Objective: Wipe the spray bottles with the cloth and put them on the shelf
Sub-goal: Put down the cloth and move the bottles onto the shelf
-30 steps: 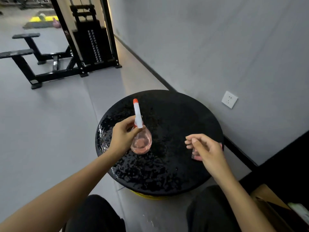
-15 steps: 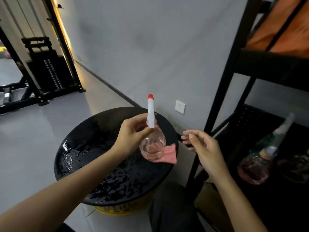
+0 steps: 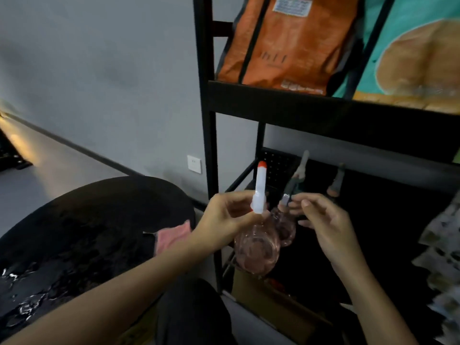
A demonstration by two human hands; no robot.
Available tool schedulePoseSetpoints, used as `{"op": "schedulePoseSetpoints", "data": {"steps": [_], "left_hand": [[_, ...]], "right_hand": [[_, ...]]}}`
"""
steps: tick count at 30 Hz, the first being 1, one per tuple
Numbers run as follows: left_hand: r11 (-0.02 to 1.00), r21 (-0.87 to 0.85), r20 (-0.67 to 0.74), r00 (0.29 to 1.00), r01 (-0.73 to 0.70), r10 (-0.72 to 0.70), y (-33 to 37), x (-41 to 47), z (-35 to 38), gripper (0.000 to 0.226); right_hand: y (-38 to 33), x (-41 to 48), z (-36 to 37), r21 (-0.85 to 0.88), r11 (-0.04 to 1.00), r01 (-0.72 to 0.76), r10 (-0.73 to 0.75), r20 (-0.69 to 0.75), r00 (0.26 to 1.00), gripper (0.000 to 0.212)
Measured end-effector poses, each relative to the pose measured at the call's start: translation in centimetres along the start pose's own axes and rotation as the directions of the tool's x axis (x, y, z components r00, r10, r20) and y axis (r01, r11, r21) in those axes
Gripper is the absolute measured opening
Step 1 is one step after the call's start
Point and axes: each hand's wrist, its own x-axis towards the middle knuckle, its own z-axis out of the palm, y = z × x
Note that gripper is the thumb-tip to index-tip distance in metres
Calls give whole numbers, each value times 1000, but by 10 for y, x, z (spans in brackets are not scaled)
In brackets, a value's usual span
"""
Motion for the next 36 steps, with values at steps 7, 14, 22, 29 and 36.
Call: {"op": "schedulePoseSetpoints", "data": {"steps": [7,14,22,29,36], "left_hand": [[1000,-27,83,996,16,-14,-27,33,74,20],[999,-3,104,994,48,-47,-59,65,116,20],[997,37,68,996,63,-66,-98,84,138,17],[990,99,65,992,100,-107,-116,90,147,21],[991,62,100,987,117,-123,-118,93,149,21]], "right_hand": [[16,-5,-65,-41,998,-52,46,-132,990,20],[38,-8,-98,-55,991,-125,112,-187,976,22],[57,-15,-115,-60,981,-187,170,-215,962,20],[70,-21,-123,-83,975,-204,183,-210,960,19],[77,-24,-126,-94,973,-212,191,-196,962,20]]}}
